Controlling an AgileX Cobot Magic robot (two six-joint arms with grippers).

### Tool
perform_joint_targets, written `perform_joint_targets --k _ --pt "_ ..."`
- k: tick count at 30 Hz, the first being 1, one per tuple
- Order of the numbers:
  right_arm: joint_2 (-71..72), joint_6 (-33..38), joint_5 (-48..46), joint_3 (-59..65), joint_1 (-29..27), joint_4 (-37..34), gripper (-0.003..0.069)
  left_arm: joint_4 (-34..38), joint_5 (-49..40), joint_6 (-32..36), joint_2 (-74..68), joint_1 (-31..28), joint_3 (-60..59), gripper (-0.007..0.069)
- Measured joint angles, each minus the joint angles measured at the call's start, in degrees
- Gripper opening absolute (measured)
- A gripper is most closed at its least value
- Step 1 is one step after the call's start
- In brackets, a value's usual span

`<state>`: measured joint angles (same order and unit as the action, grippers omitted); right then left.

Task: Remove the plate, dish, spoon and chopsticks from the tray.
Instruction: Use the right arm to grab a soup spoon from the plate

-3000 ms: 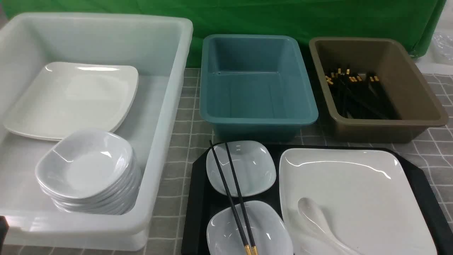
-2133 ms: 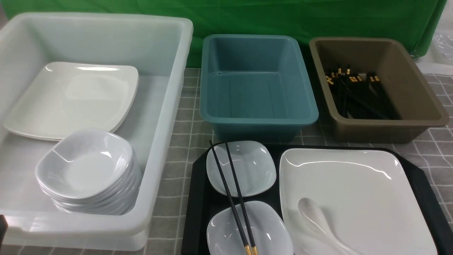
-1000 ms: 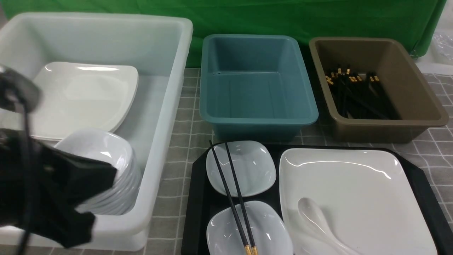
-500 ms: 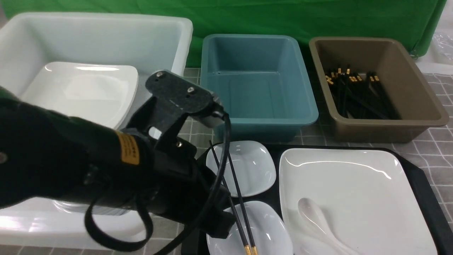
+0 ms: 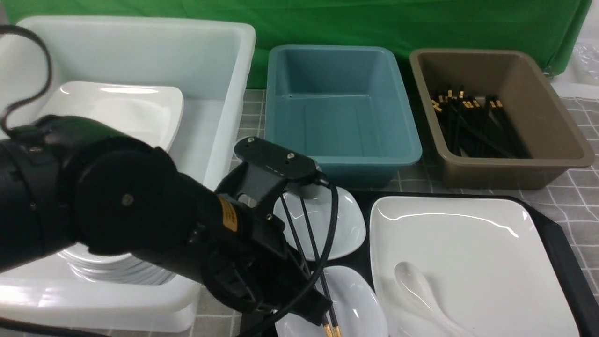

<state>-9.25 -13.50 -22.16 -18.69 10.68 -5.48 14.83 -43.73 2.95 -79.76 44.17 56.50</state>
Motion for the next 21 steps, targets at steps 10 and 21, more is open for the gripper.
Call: perform_joint_targets --k 10,21 --pt "-41.4 18.4 -33.9 -27.0 11.5 0.8 0.0126 2.7 3.6 1.8 2.3 0.1 4.0 0.0004" --pt "-70.1 19.1 -24.1 -27.8 15.8 -0.3 0.042 1.6 7.3 3.3 17.0 0.1 0.5 0.0004"
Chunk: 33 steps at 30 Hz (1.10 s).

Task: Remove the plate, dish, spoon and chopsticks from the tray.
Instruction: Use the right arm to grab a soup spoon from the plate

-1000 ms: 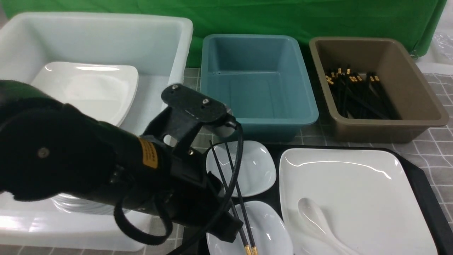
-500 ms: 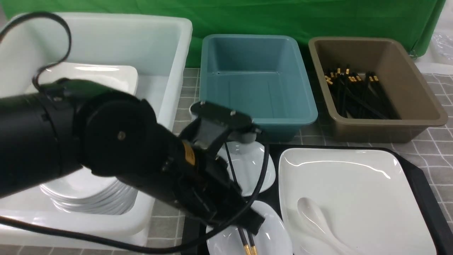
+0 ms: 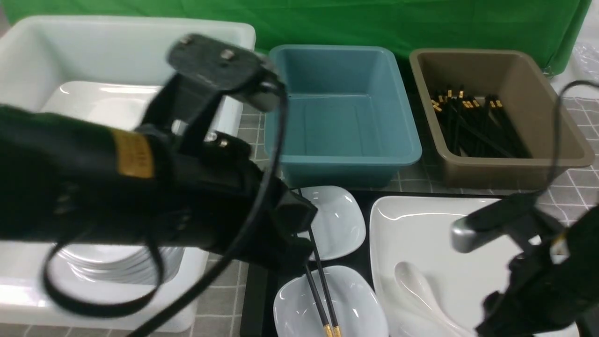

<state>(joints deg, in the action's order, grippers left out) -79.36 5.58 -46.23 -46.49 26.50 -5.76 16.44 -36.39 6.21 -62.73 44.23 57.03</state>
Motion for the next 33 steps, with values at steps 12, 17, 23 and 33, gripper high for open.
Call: perform_joint_targets --k 12,17,23,33 --pt "-13.8 -0.2 10.4 -0.4 1.1 -0.1 0.043 -1.4 1.4 0.0 2.4 0.0 -2.6 0.0004" --pt "-15.1 -0.2 10.3 -1.2 1.1 0.6 0.0357 -1.4 1.6 1.2 2.4 0.0 -2.6 0.0004" --pt "-15.5 1.4 9.7 -2.2 1.0 1.8 0.0134 -1.4 1.8 1.3 2.4 0.0 -2.6 0.0004" --pt "-7.9 0.9 7.5 -10.2 0.9 -1.9 0.0139 -1.4 1.9 2.8 2.4 0.0 -2.6 0.0004"
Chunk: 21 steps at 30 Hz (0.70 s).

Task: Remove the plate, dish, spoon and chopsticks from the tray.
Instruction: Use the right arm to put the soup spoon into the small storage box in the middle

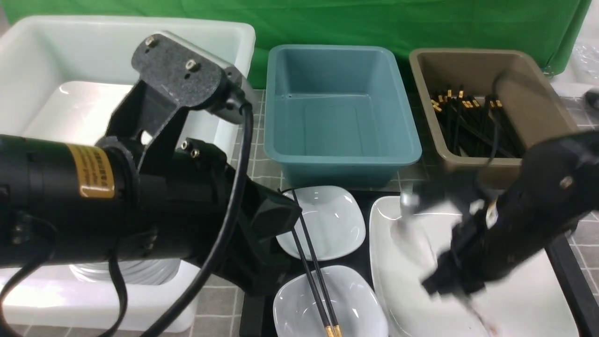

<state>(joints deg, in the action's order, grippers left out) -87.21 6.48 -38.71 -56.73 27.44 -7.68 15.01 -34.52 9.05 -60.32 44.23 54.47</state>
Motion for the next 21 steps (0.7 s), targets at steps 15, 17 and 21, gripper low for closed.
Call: perform_joint_targets --k 15,17,21 --pt "-29.1 -1.3 18.5 -39.7 -4.4 -4.5 0.0139 -0.3 1.6 -2.0 0.0 0.0 0.0 0.0004" --pt "-32.7 -2.4 18.2 -43.6 -4.9 -4.5 0.0139 -0.4 1.6 -2.5 0.0 0.0 0.0 0.0004" --pt "-36.2 -4.6 18.4 -46.8 -5.6 -4.5 0.015 -0.4 1.6 -3.4 0.0 0.0 0.0 0.0004"
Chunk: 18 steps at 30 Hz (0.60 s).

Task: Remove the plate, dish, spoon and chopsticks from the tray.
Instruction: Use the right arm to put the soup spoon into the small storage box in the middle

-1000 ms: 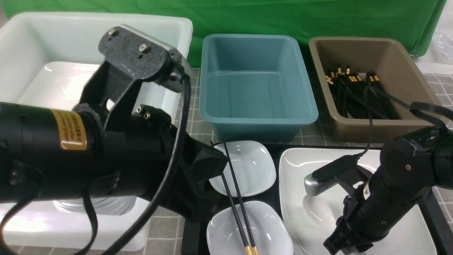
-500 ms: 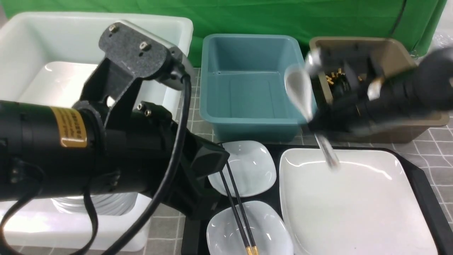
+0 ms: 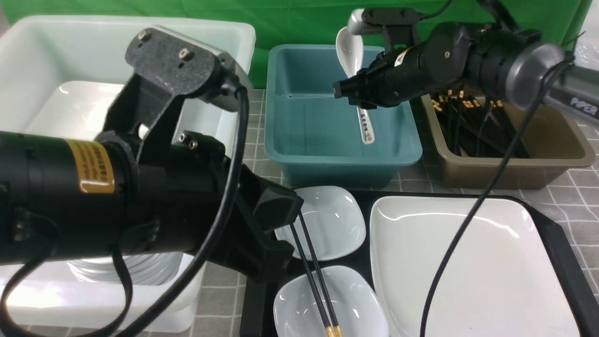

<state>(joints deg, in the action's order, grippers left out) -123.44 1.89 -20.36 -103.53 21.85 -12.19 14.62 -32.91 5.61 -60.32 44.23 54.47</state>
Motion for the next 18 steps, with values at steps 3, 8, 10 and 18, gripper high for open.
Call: perform_joint_targets --k 3,8,10,18 --pt "-0.4 -0.7 -1.8 -0.2 -0.4 0.0 0.0289 0.0 -1.0 0.0 0.0 0.0 0.0 0.0004" --pt "2.4 1.2 -7.6 -0.2 -0.6 0.1 0.0435 0.0 -2.6 -1.1 0.0 0.0 0.0 0.0004" --pt "5.1 3.7 -11.7 -0.2 -0.6 0.4 0.0423 0.0 -3.5 -1.8 0.0 0.0 0.0 0.0006" --pt "23.2 7.9 -31.3 6.1 -0.6 5.9 0.0064 -0.3 -10.1 -2.6 -3.4 0.0 0.0 0.001"
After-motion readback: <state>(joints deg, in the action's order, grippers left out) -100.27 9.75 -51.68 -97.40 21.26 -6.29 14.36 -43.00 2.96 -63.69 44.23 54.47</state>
